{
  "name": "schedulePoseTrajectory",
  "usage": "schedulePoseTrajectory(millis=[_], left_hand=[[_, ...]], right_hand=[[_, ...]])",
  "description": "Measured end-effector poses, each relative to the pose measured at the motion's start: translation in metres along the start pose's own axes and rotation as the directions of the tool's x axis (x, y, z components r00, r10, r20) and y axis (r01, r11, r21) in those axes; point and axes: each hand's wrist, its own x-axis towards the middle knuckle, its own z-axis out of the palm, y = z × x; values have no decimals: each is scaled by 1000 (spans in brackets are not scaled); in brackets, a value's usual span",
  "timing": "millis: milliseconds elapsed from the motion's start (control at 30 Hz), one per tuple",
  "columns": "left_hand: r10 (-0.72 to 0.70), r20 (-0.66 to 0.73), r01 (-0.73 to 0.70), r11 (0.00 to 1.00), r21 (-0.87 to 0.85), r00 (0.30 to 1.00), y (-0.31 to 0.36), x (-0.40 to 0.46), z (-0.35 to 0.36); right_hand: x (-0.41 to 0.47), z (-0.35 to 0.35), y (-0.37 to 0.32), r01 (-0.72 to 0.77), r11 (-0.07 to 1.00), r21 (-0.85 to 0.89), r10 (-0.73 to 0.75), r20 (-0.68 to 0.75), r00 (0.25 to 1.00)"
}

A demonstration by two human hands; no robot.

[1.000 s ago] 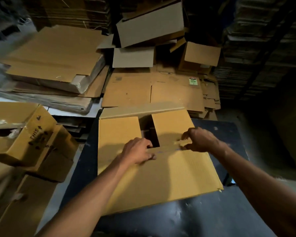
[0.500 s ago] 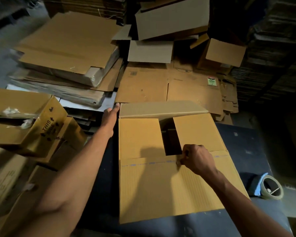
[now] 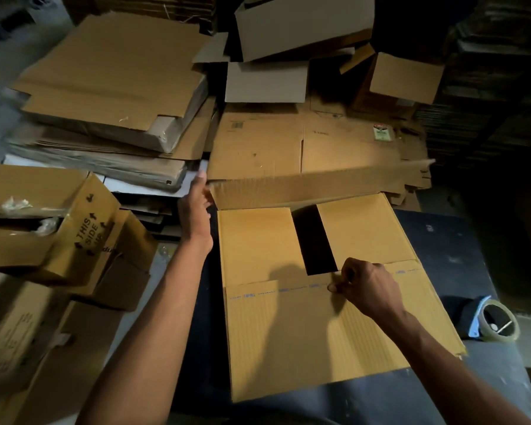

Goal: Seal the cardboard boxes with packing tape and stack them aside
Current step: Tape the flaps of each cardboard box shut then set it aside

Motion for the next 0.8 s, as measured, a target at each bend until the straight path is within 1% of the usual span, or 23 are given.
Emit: schedulePoseTrajectory(millis=[67, 100, 133, 167, 200, 233, 267, 300, 333, 400, 433, 467, 533, 567, 600, 633, 667, 733, 767, 800], left_hand=[[108, 120, -124, 983, 134, 987, -11, -15, -14], [144, 209, -188, 960, 207, 967, -21, -23, -21], [174, 303, -271, 909, 317, 937, -34, -29, -27], [198, 405, -389, 793, 469, 892, -50, -34, -34], [184, 505, -503, 603, 620, 843, -67, -40, -39], [135, 575, -577, 391, 717, 807, -83, -48, -43], [71, 614, -613, 212, 761, 786, -101, -54, -49], [22, 631, -630, 100, 770, 776, -114, -62, -53], [12, 642, -641, 55, 765, 767, -125, -67, -58], [62, 673, -676, 58, 735, 737, -140, -70, -65], [92, 683, -689, 58, 723, 724, -143, -69, -67], [111, 690, -698, 45, 715, 715, -143, -67, -68], [118, 712, -718, 11, 696, 692, -141, -66, -66], [135, 727, -734, 5, 679, 673, -141, -67, -65], [161, 740, -750, 4, 661, 653, -141, -68, -63], [178, 748, -759, -7, 651, 640, -141, -70, -61], [183, 753, -760, -40, 649, 633, -142, -73, -59], [146, 757, -748, -124, 652, 637, -145, -84, -47], [108, 753, -739, -146, 658, 649, -147, -92, -37], [58, 748, -735, -147, 662, 662, -149, -101, -24]], right_hand=[[-1, 0, -1, -1, 1000, 11, 2, -23, 1000], [-1, 0, -1, 2, 1000, 9, -2, -33, 999], [-2, -1, -1, 4, 1000, 0, -4, -35, 999], [-1, -3, 0, 5, 1000, -13, -6, -33, 999], [0, -5, 2, 12, 999, -30, -13, -36, 999], [1, -7, 4, 26, 998, -55, -28, -48, 998], [3, -8, 7, 47, 995, -83, -53, -71, 996], [4, -9, 10, 70, 991, -114, -81, -102, 991], [6, -9, 14, 94, 985, -142, -113, -135, 984], [11, -10, 24, 128, 970, -207, -165, -177, 970], [15, -14, 31, 131, 960, -249, -176, -167, 970], [21, -19, 41, 126, 948, -292, -170, -129, 977], [32, -31, 69, 75, 933, -352, -76, 9, 997], [34, -36, 86, 46, 941, -335, -16, 92, 996], [34, -37, 102, 26, 962, -271, 17, 155, 988], [32, -37, 113, 16, 983, -185, 20, 193, 981], [27, -36, 120, 17, 993, -118, 7, 197, 980], [11, -30, 118, 10, 995, -95, 3, 141, 990], [2, -27, 115, -1, 996, -95, 11, 107, 994], [-5, -22, 113, -18, 996, -82, 24, 75, 997]])
